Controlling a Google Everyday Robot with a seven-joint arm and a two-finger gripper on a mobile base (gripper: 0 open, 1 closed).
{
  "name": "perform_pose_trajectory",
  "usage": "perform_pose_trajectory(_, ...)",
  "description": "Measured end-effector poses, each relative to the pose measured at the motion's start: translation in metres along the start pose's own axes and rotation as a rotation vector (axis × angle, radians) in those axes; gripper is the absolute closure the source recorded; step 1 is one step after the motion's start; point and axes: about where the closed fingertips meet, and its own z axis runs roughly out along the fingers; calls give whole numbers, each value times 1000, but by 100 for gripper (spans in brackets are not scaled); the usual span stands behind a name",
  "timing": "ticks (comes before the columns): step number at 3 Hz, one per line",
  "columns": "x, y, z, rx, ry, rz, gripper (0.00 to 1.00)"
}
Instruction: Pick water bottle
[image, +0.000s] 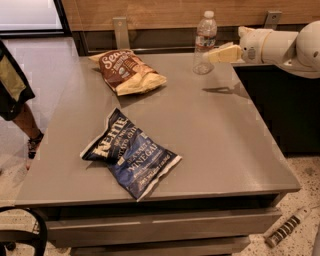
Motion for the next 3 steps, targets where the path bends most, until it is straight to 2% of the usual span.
perform_pose_trajectory(2, -7, -18, 46, 1, -83, 12, 0)
perform_pose_trajectory(3, -7, -25, 68, -10, -131, 38, 0)
